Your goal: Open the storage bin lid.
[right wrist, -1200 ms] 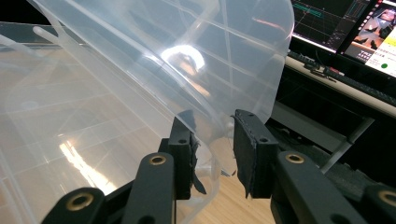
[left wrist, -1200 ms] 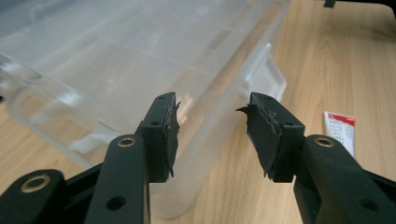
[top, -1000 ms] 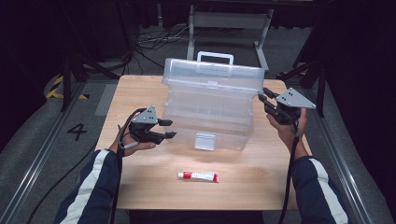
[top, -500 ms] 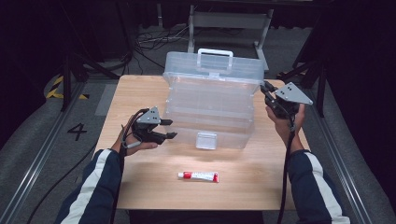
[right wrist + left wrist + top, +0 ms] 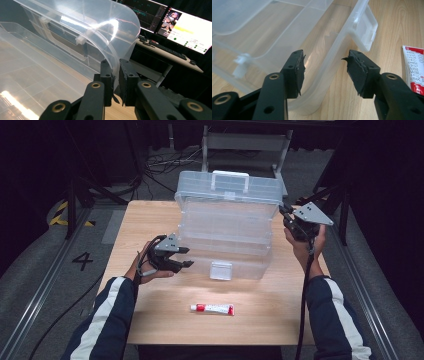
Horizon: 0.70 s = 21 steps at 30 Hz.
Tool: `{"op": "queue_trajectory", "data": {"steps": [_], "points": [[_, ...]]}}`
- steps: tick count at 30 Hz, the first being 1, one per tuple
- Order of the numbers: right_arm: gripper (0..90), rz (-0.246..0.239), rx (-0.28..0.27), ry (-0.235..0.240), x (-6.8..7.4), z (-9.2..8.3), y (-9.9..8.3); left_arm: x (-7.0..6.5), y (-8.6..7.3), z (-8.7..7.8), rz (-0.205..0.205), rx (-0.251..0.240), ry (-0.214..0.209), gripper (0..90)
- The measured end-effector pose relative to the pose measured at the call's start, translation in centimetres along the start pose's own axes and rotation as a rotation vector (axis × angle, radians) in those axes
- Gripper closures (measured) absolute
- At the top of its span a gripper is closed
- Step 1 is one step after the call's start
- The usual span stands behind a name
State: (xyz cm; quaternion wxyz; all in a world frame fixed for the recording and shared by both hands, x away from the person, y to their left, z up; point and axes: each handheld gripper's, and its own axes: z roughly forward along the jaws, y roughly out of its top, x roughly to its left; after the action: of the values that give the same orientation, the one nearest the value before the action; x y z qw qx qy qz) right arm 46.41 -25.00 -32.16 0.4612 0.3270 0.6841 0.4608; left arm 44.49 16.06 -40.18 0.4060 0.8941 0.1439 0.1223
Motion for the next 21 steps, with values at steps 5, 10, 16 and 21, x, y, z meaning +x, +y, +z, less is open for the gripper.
{"op": "queue_trajectory", "data": {"steps": [5, 10, 16, 21], "points": [[83.0, 0.006, 0.004, -0.004, -0.3, 0.5, 0.3, 0.2, 0.2, 1.3, 0.023, 0.055, -0.019, 52.7], [83.4, 0.013, 0.017, -0.008, -0.6, 1.0, 0.7, 0.5, 0.1, 2.1, 0.038, 0.103, -0.002, 58.2], [83.9, 0.028, 0.023, -0.017, -0.9, 1.6, 1.1, 0.5, 0.2, 2.3, 0.041, 0.099, -0.026, 65.7], [84.2, 0.029, 0.029, -0.015, -1.2, 2.1, 1.3, 0.3, 0.5, 2.4, 0.04, 0.087, -0.047, 70.2]]}}
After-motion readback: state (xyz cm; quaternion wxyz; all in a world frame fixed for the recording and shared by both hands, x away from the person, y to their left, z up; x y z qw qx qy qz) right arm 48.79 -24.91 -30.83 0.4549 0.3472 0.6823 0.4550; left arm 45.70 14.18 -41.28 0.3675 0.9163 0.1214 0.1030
